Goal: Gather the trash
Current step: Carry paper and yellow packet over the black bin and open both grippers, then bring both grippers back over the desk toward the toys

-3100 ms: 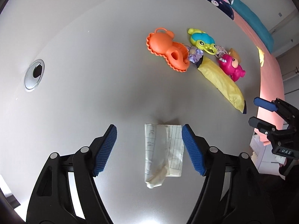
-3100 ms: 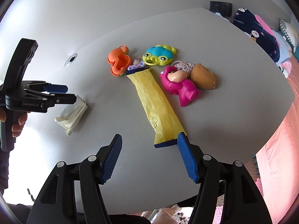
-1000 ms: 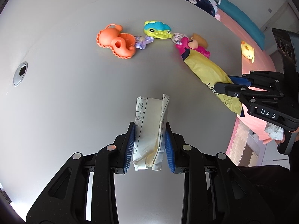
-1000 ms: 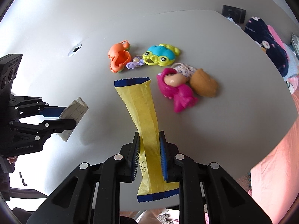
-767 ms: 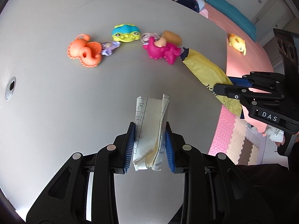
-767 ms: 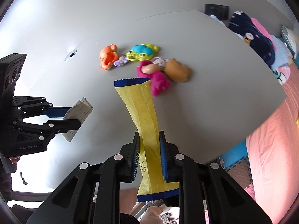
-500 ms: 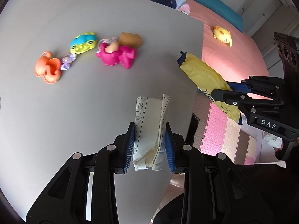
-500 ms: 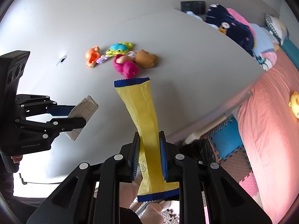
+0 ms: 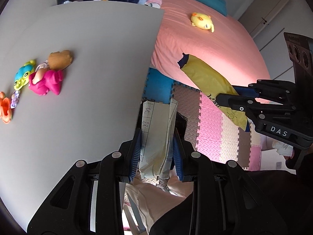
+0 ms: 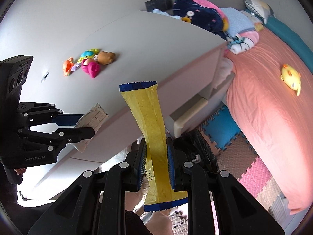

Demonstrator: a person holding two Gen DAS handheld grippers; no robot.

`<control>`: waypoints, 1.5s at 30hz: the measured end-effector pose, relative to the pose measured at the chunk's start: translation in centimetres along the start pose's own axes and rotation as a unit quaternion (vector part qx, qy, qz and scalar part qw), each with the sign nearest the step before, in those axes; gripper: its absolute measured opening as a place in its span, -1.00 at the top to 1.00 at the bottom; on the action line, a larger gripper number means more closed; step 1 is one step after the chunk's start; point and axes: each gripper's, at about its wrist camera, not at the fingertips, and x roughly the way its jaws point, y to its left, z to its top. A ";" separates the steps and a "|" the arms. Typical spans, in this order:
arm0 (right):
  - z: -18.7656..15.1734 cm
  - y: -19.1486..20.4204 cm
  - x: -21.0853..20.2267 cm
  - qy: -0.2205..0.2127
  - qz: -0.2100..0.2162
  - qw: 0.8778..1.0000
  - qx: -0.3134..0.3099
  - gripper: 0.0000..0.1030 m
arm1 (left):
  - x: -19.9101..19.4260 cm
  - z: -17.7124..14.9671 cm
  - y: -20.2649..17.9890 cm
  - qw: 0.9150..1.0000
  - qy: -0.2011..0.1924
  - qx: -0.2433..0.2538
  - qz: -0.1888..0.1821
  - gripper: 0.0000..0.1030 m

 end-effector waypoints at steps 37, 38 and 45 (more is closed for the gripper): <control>-3.2 -7.3 -3.5 -0.036 -0.028 0.993 0.106 -0.26 | 3.0 1.7 -6.4 0.998 0.048 0.049 -0.005 -0.63; -2.9 -6.9 -3.3 -0.036 -0.026 0.994 0.103 -0.26 | 3.0 1.8 -6.2 0.998 0.046 0.046 -0.004 -0.63; -0.9 -5.0 -2.5 -0.035 -0.013 0.996 0.082 -0.26 | 1.8 1.8 -4.4 0.999 0.034 0.034 0.006 -0.63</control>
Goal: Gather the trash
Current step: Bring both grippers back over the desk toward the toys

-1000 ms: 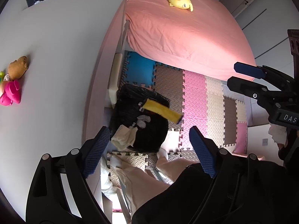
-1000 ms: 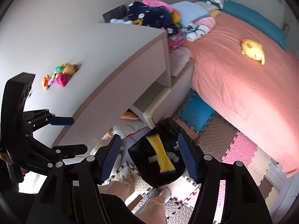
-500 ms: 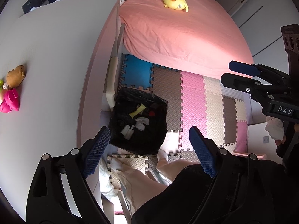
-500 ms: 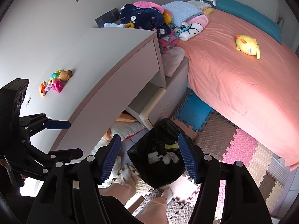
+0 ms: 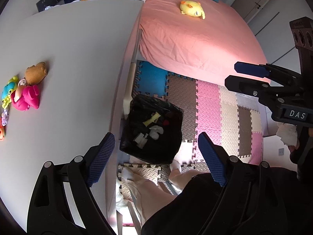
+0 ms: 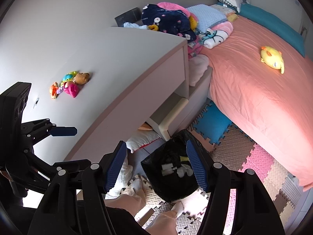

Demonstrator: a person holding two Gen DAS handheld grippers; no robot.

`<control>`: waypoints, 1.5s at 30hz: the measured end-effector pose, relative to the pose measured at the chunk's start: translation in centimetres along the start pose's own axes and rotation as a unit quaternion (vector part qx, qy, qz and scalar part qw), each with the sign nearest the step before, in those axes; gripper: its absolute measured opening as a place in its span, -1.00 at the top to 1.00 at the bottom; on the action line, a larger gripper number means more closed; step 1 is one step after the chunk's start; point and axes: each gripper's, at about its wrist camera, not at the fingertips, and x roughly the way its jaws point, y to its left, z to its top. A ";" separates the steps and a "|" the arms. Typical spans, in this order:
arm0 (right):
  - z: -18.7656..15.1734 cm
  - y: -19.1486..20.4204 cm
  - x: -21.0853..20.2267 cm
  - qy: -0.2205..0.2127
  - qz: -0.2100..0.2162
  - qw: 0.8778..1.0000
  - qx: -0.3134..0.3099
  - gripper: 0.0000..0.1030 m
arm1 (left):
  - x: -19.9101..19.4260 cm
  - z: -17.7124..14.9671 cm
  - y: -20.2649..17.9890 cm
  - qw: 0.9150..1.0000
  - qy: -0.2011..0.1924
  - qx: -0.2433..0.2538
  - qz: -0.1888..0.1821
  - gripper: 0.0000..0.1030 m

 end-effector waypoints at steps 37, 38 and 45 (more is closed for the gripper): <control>7.5 17.6 8.8 0.056 0.060 0.986 -0.144 -0.26 | -4.4 -4.2 15.5 0.984 -0.044 -0.163 0.057 -0.63; 7.6 17.9 9.1 0.058 0.060 0.985 -0.148 -0.26 | -4.5 -4.3 15.9 0.983 -0.046 -0.169 0.060 -0.63; 8.5 20.2 11.6 0.072 0.061 0.981 -0.168 -0.26 | -4.8 -4.0 19.3 0.972 -0.057 -0.210 0.086 -0.63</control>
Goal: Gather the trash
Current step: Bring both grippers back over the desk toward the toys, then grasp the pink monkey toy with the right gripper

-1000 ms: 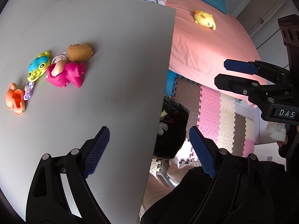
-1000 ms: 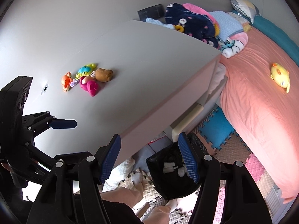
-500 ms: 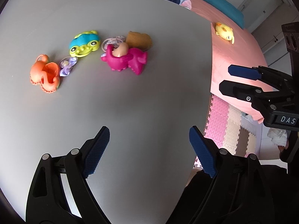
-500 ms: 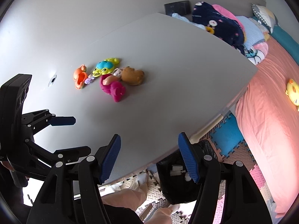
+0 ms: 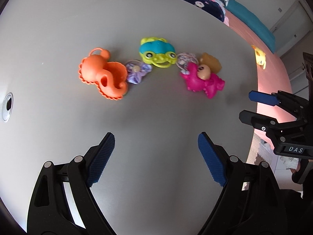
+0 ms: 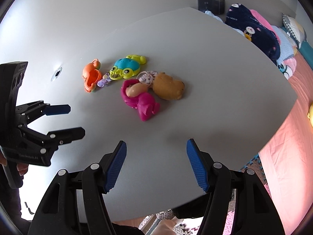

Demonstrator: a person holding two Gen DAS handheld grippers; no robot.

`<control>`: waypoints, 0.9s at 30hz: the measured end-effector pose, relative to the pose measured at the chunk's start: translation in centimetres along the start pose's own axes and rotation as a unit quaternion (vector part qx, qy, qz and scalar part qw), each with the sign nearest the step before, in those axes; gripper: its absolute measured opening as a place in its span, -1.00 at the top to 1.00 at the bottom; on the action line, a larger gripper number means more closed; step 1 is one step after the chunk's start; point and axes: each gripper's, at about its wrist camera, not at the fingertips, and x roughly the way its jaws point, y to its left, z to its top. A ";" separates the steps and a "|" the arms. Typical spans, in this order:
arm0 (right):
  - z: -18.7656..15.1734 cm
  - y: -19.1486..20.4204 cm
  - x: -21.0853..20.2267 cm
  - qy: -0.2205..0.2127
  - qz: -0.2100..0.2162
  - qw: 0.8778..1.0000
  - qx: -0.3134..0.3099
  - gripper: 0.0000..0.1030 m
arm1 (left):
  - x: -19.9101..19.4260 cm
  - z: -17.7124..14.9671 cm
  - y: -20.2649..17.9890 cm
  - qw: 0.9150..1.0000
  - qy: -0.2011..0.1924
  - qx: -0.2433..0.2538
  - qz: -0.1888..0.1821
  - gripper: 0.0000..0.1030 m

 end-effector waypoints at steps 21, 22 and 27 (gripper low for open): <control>4.7 2.9 4.9 0.027 -0.009 0.999 -0.043 -0.25 | 2.0 5.2 5.7 0.994 -0.016 -0.100 0.030 -0.63; 4.8 2.9 5.0 0.026 -0.010 0.999 -0.043 -0.25 | 2.2 5.4 5.8 0.994 -0.016 -0.108 0.031 -0.63; 5.3 3.2 5.9 0.029 -0.014 0.998 -0.047 -0.11 | 3.1 6.2 6.5 0.989 -0.008 -0.143 0.041 -0.55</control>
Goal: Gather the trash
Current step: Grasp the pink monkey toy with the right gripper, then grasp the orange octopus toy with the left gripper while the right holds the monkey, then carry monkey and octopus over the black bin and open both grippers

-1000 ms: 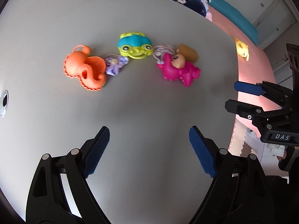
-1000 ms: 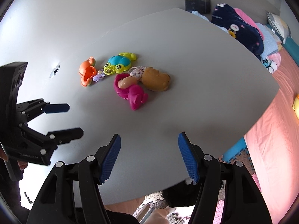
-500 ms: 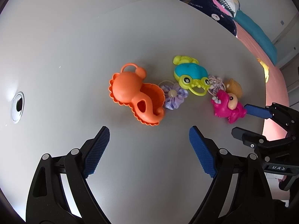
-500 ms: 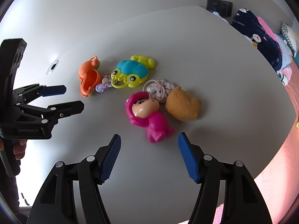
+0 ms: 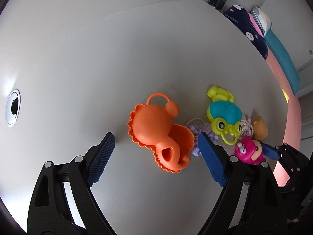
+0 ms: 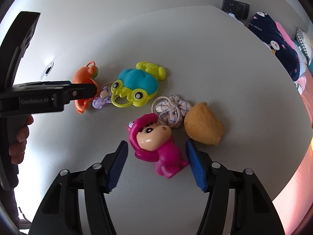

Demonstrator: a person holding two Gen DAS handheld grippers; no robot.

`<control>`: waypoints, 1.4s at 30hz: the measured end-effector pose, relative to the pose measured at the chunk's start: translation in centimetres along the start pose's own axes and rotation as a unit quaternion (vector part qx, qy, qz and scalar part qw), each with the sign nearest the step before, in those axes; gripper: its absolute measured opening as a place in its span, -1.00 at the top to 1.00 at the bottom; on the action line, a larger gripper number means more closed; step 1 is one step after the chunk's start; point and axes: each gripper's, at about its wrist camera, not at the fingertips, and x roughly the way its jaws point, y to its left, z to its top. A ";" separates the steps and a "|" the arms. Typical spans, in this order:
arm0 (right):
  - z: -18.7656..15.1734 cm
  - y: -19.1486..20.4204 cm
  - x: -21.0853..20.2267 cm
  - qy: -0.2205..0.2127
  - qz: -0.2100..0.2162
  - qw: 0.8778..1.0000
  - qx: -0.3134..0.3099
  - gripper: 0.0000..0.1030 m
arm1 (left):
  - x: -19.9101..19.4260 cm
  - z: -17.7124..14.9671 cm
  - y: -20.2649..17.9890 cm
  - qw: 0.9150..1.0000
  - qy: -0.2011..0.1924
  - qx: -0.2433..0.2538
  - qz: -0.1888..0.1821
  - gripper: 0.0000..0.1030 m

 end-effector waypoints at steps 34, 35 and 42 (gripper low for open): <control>-2.4 -0.8 -2.0 -0.019 0.023 0.999 0.018 0.12 | -3.0 -2.0 -3.7 0.996 -0.064 0.063 -0.019 -0.23; -2.6 -1.0 -2.2 -0.021 0.023 0.999 0.020 0.12 | -3.1 -2.0 -4.1 0.996 -0.064 0.066 -0.017 -0.23; -4.2 -2.3 -4.1 -0.036 0.023 0.999 0.032 0.12 | -4.2 -3.0 -6.5 0.994 -0.071 0.078 -0.011 -0.23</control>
